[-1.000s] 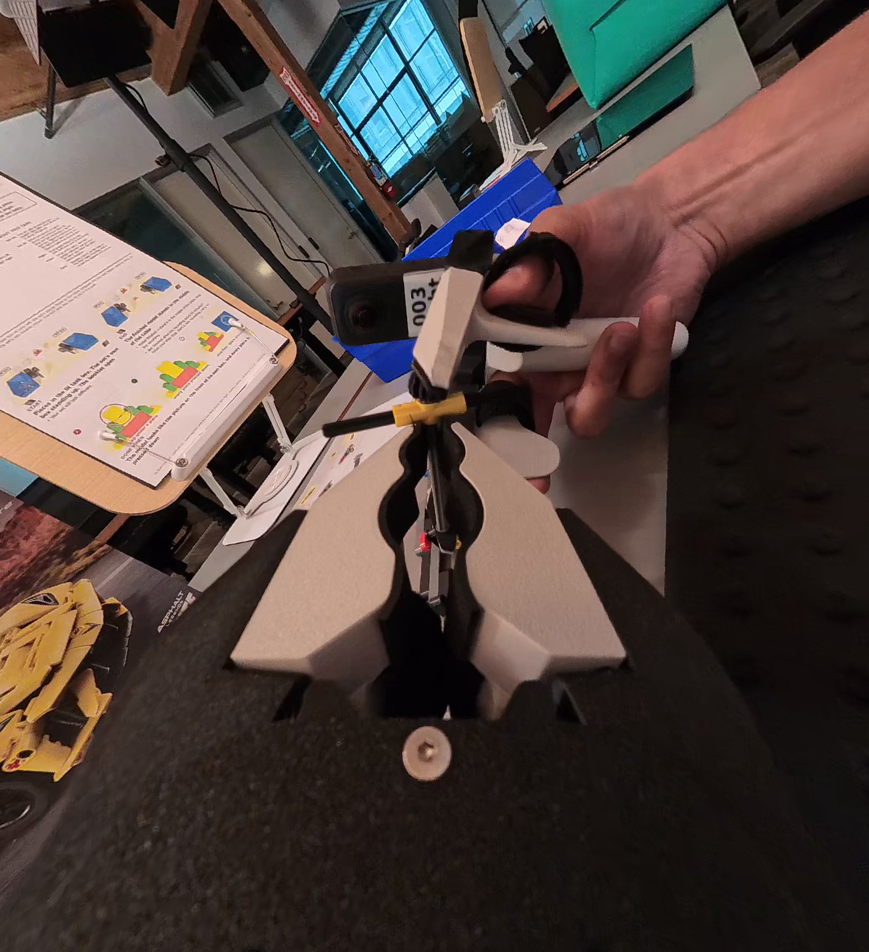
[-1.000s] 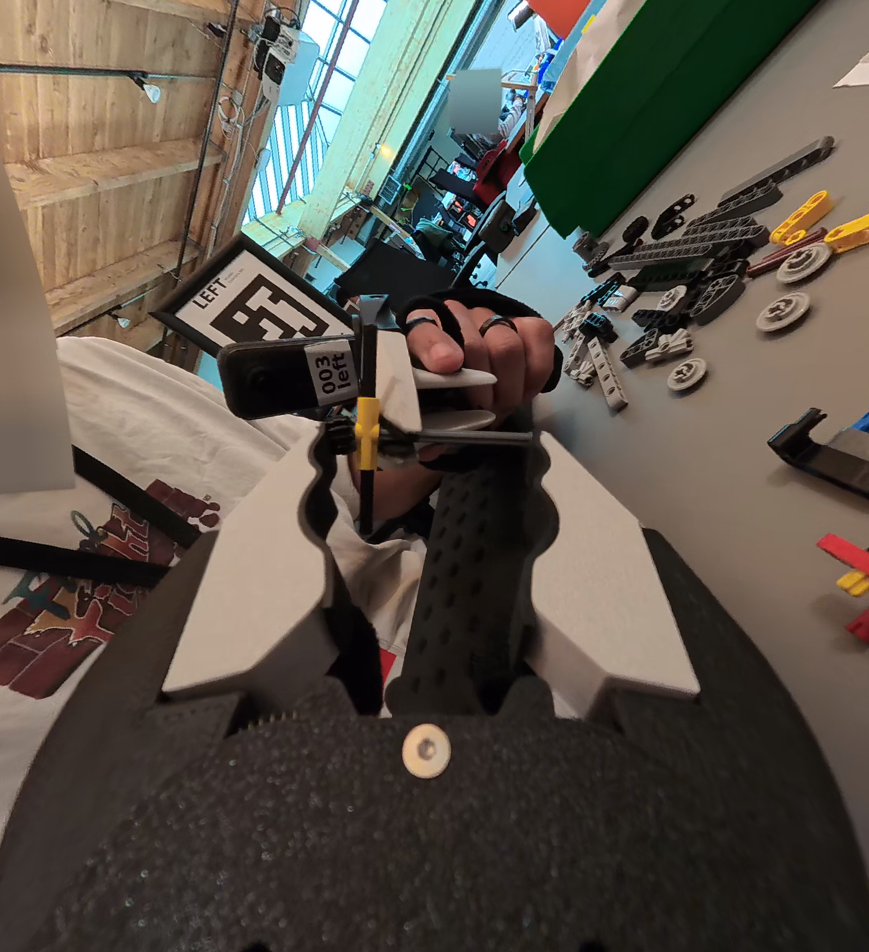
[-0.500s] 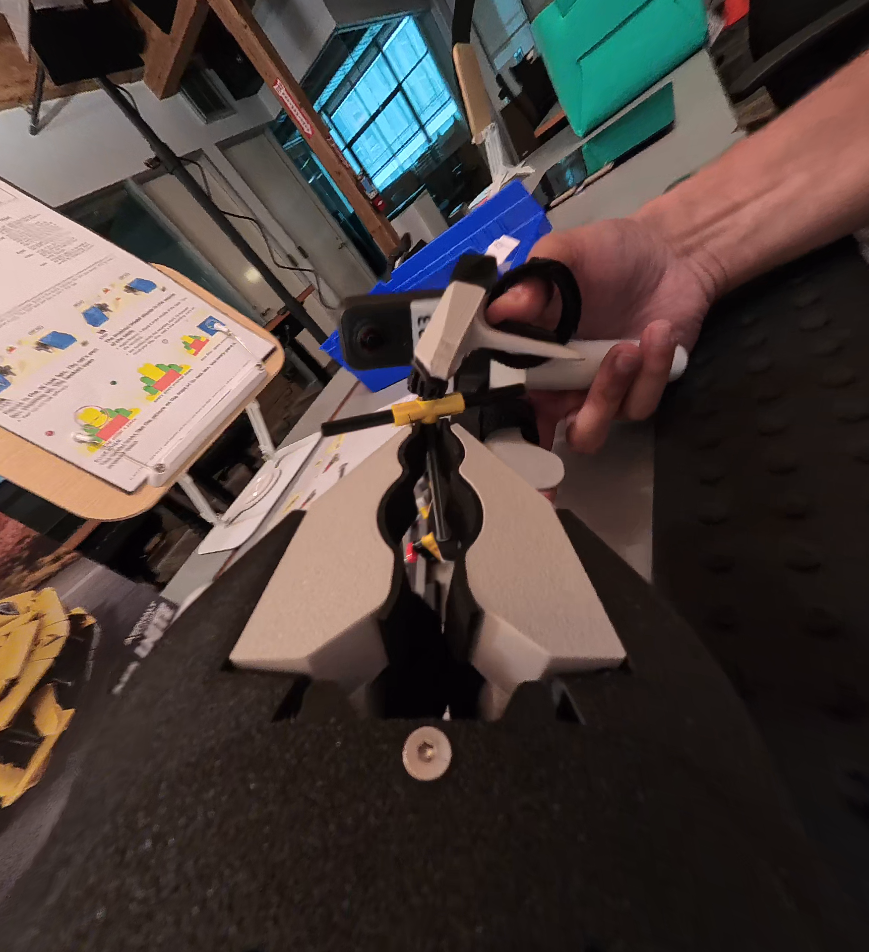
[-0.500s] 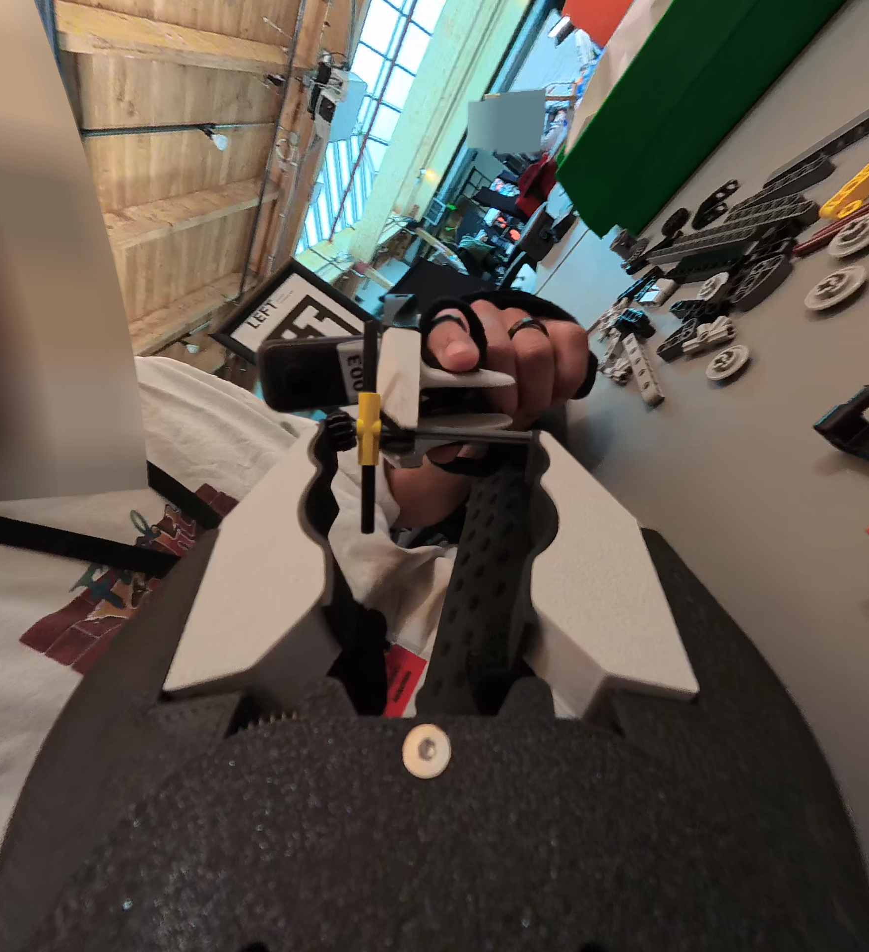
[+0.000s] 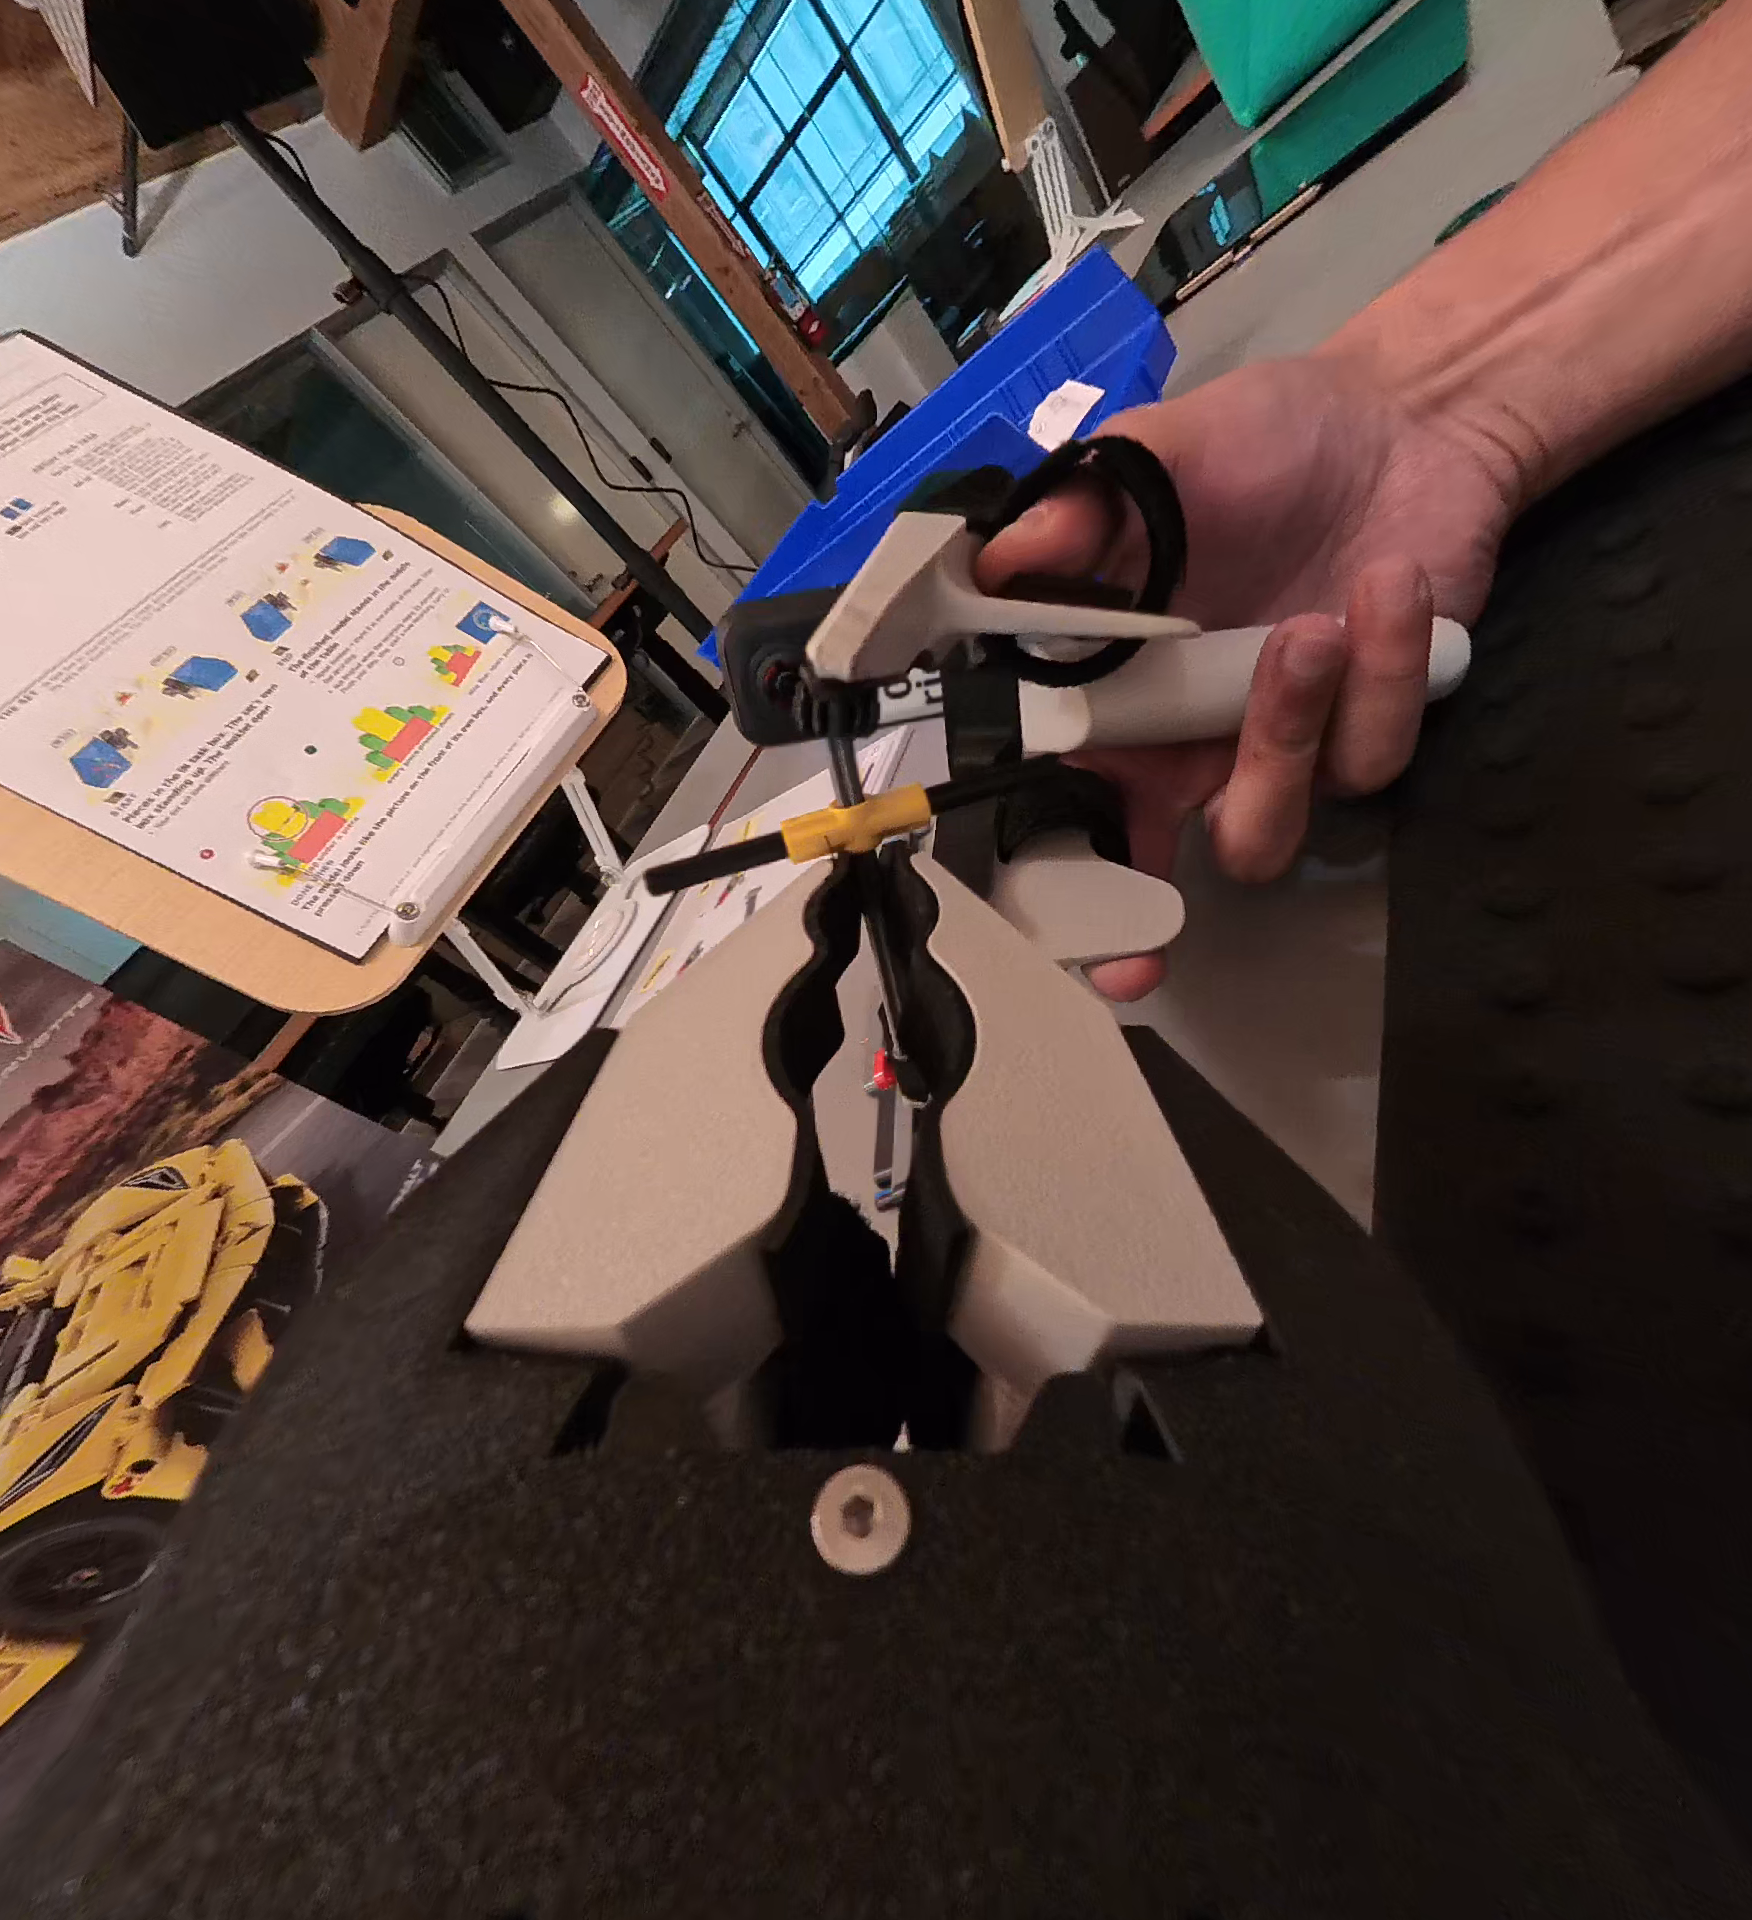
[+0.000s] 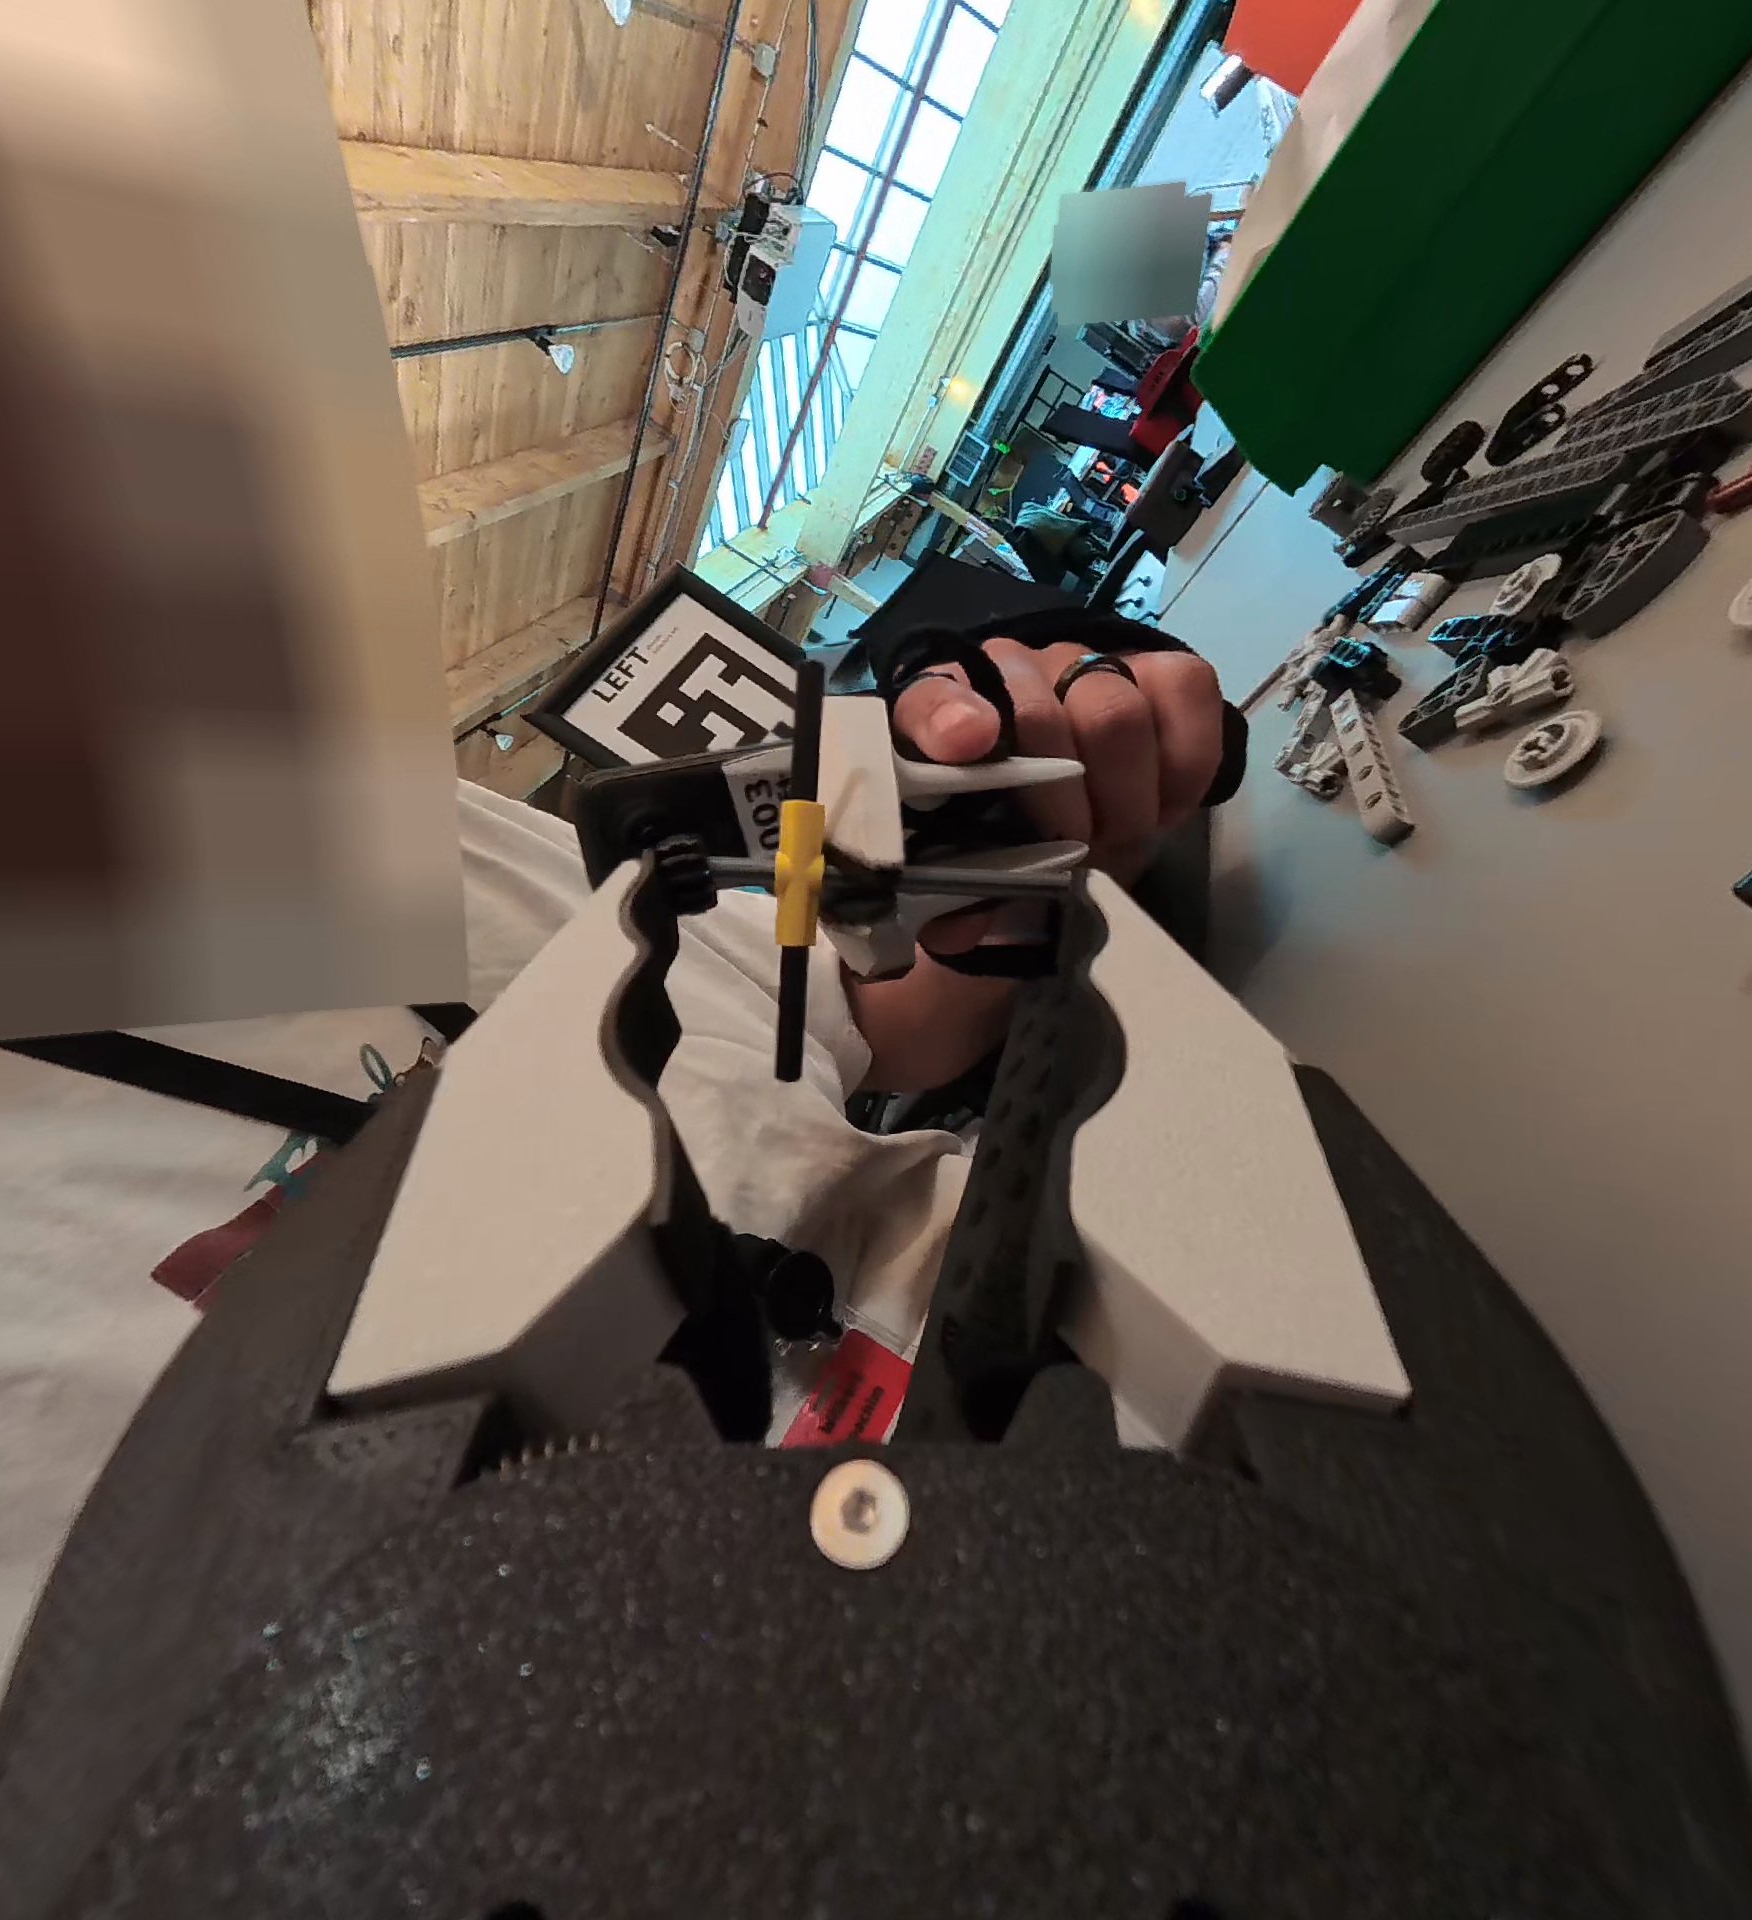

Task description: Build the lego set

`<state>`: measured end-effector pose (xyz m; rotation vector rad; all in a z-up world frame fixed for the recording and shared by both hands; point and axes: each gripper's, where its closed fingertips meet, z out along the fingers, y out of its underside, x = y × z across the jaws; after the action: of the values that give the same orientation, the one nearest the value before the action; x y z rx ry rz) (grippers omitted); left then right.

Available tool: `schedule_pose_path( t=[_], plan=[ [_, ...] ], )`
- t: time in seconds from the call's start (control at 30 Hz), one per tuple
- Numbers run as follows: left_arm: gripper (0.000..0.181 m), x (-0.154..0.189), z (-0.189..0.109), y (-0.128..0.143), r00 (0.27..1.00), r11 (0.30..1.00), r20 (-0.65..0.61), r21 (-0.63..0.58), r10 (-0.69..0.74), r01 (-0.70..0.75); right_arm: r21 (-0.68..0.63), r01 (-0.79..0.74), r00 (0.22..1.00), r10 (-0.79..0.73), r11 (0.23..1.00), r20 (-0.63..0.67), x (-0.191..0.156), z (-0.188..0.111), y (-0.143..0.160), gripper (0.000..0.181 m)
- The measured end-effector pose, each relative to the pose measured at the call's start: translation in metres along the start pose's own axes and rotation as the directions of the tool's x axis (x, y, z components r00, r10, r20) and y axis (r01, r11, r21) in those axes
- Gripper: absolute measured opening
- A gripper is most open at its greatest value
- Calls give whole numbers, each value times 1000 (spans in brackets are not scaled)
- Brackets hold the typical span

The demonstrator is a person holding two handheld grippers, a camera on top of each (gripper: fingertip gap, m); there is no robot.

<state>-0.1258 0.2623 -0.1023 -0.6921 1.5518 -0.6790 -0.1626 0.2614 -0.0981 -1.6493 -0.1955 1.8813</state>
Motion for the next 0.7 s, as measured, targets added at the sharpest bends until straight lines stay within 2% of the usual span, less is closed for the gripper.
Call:
schedule_pose_path(
  t=[0.33, 0.43, 0.57, 0.7],
  plan=[
    [3, 0, -1, -3, 999, 999, 30, -14, 40, -40, -24, -86, 996, 87, 996, 19, 5, 1, 5, 74],
    [2, 0, 0, -3, 1000, 1000, 9, 15, 1, -2, -4, -32, 999, 31, 999, -23, 7, 1, 1, 75],
    [2, 7, 4, 0, 999, 1000, -22, -5, 23, -23, 4, -63, 998, 63, 998, 20, 2, 2, 0, 88],
    [1, 3, 1, -2, 999, 999, -29, 15, -36, 36, -20, -51, 999, 52, 998, 15, 2, 4, 4, 81]
  ],
)
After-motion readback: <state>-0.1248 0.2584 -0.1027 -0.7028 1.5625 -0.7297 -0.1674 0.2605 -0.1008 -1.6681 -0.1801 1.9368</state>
